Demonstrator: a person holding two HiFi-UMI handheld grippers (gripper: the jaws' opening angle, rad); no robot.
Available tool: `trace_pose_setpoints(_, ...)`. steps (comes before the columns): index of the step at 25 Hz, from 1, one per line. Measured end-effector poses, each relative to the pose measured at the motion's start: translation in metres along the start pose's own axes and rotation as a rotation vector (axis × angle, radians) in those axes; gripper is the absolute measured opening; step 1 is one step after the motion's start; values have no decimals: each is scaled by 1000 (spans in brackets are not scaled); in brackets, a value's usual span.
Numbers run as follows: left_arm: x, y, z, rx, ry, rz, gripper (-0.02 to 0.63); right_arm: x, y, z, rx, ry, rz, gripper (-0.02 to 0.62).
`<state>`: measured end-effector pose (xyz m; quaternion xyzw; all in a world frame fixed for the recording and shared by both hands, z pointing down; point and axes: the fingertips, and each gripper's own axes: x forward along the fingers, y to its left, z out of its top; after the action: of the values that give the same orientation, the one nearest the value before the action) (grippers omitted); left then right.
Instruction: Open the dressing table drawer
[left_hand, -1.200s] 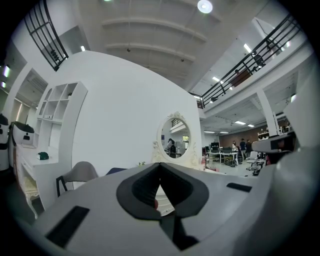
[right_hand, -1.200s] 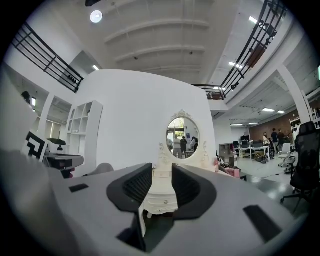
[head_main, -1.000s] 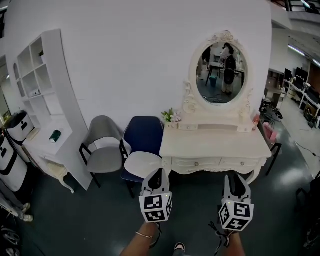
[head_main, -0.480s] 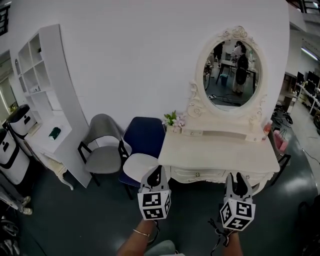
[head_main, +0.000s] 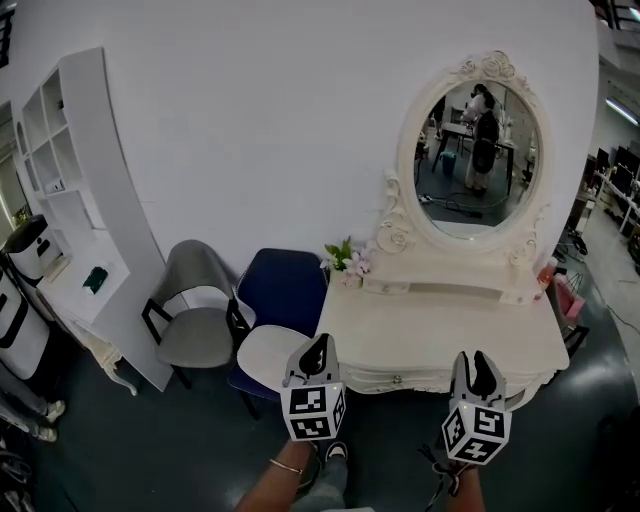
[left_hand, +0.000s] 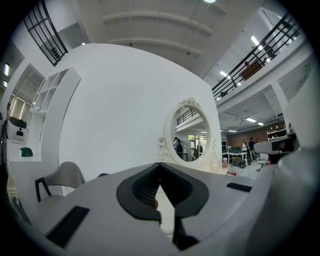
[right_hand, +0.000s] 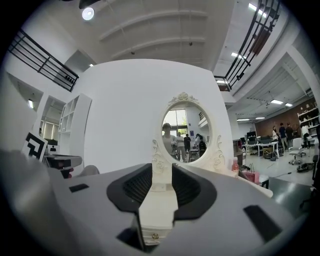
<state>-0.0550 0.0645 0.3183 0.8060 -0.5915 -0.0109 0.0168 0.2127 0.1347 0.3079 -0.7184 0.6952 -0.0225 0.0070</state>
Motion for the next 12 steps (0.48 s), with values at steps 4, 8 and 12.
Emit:
trace_pose_setpoints(4,59,18,9,-9,-7,-8,6,56,0,14,-8,-12,-14,133)
trace_pose_setpoints(8,117,38,23,-3,-15,-17,6,111,4,30,-9,-26,-27,135)
trace_pose_setpoints(12,171,52,33,12,-17,-34,6,166,5,38,-1,-30,-36,135)
